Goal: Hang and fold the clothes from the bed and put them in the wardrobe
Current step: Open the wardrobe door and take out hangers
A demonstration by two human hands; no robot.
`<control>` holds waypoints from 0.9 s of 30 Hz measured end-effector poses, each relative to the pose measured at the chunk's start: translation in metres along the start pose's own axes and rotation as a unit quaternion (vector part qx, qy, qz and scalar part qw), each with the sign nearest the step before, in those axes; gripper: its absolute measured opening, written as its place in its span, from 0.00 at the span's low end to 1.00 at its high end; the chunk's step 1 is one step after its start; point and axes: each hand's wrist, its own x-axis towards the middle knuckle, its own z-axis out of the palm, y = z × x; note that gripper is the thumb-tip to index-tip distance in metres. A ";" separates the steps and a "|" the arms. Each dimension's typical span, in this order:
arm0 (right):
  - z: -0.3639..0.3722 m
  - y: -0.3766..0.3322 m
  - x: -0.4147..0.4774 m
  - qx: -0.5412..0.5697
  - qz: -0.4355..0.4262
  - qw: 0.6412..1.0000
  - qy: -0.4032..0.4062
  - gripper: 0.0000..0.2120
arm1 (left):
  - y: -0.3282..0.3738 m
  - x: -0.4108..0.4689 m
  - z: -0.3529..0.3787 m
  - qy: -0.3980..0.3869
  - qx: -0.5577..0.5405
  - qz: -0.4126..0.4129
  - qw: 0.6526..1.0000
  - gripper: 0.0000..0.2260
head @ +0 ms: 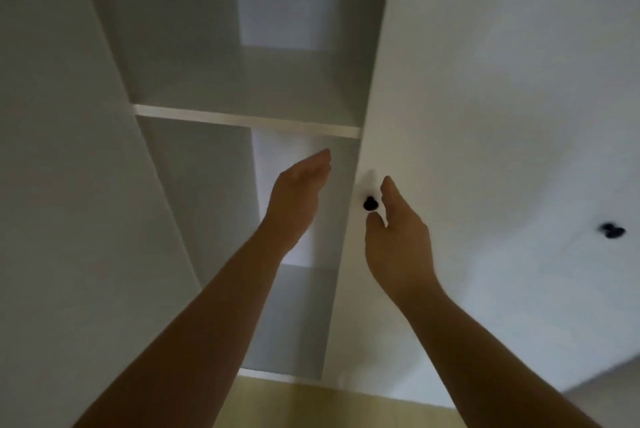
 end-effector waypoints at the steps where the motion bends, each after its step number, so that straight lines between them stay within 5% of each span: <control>1: -0.007 0.006 0.002 0.010 0.016 1.000 0.017 0.27 | -0.001 0.014 0.012 -0.015 -0.031 -0.018 0.999 0.11; 5: -0.020 0.028 0.004 0.030 0.064 0.996 0.051 0.26 | -0.010 0.054 0.047 -0.030 -0.159 -0.097 0.982 0.20; 9: -0.027 0.035 -0.003 0.025 0.083 0.994 0.059 0.26 | -0.020 0.061 0.070 -0.024 -0.129 -0.132 0.983 0.22; 14: -0.041 0.033 -0.033 0.014 0.080 0.995 0.065 0.26 | -0.020 0.044 0.073 0.005 -0.101 -0.123 0.987 0.19; 27: -0.090 0.015 -0.170 -0.012 0.054 0.996 0.070 0.25 | -0.006 -0.112 0.071 -0.069 0.013 -0.057 0.996 0.22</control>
